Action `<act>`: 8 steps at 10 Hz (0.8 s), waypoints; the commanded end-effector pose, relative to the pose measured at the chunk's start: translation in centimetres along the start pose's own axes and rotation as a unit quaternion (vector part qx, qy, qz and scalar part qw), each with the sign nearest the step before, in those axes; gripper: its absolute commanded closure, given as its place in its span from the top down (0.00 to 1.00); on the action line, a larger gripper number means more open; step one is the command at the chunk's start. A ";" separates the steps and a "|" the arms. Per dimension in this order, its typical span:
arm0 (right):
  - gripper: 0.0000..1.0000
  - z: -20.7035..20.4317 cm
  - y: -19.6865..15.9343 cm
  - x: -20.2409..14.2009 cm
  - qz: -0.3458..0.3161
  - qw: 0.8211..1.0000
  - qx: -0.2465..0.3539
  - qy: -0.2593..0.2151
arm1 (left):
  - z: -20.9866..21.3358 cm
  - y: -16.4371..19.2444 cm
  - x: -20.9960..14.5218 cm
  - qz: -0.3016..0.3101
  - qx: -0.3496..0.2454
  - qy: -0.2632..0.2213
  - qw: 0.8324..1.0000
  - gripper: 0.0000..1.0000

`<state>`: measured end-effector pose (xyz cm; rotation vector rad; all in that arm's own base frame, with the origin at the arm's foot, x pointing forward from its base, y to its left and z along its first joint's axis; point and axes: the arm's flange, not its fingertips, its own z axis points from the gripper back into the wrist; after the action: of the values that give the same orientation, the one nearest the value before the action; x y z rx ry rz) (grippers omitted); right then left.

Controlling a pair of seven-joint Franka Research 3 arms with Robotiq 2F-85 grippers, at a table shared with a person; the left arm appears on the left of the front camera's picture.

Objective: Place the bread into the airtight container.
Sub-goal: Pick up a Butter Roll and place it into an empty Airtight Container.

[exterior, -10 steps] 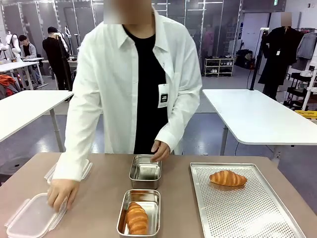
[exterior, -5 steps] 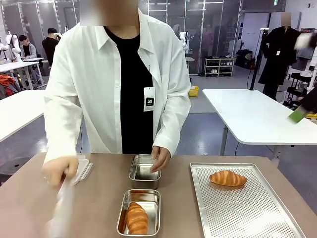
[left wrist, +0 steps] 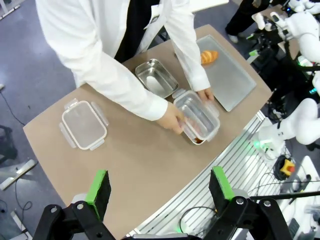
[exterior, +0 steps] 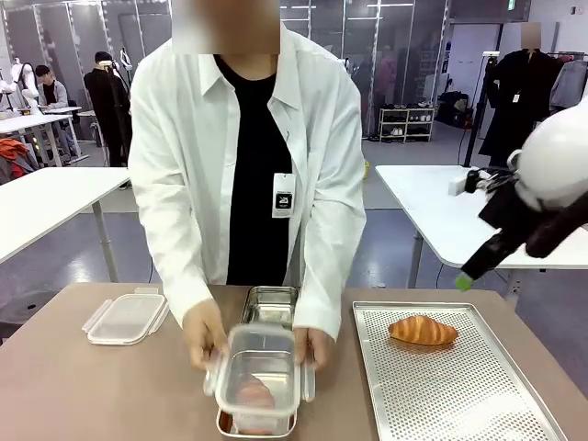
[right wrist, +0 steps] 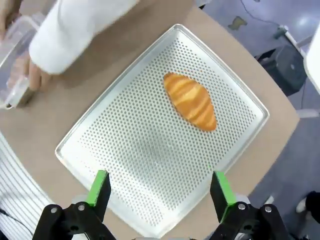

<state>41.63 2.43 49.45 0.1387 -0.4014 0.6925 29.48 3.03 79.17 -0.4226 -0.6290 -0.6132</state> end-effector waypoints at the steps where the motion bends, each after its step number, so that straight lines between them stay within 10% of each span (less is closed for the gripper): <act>1: 1.00 -4.8 -0.9 1.6 0.017 0.999 0.034 -0.026 | 0.1 -0.1 0.0 -0.006 -0.010 -0.003 1.000 1.00; 4: 1.00 -3.1 -4.3 0.4 -0.042 0.996 0.041 -0.070 | 0.1 -0.1 0.0 -0.006 -0.010 -0.003 1.000 1.00; 8: 1.00 13.7 -13.5 -17.0 -0.223 0.919 0.113 -0.304 | 0.1 -0.1 0.0 -0.006 -0.010 -0.003 1.000 1.00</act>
<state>35.42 -18.19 55.71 0.6002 -0.7862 0.2755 29.47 3.05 79.19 -0.4224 -0.6294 -0.6128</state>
